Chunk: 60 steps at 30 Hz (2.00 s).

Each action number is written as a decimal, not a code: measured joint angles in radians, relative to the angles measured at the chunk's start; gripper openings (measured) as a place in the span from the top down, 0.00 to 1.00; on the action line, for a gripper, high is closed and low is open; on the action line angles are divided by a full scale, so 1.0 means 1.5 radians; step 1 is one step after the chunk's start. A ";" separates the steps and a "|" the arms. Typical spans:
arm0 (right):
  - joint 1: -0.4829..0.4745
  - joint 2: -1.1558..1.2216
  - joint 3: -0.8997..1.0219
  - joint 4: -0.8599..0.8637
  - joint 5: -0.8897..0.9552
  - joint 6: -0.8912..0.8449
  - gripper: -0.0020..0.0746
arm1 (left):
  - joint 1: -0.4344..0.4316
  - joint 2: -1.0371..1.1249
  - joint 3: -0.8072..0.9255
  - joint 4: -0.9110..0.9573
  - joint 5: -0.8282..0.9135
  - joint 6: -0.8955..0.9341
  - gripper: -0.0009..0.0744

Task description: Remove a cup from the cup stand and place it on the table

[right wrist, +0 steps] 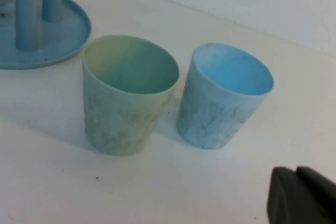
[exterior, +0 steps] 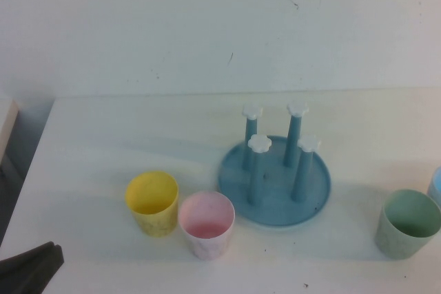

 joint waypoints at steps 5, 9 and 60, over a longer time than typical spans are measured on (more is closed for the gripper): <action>0.000 0.000 0.000 0.029 0.002 -0.001 0.98 | 0.000 0.000 0.000 0.000 0.000 -0.002 0.99; 0.000 0.000 0.000 0.036 0.003 -0.001 0.98 | 0.000 0.000 0.000 0.000 0.000 -0.002 0.99; 0.000 0.000 0.000 0.036 0.005 -0.003 0.98 | 0.523 -0.202 0.224 -0.469 -0.121 0.475 0.99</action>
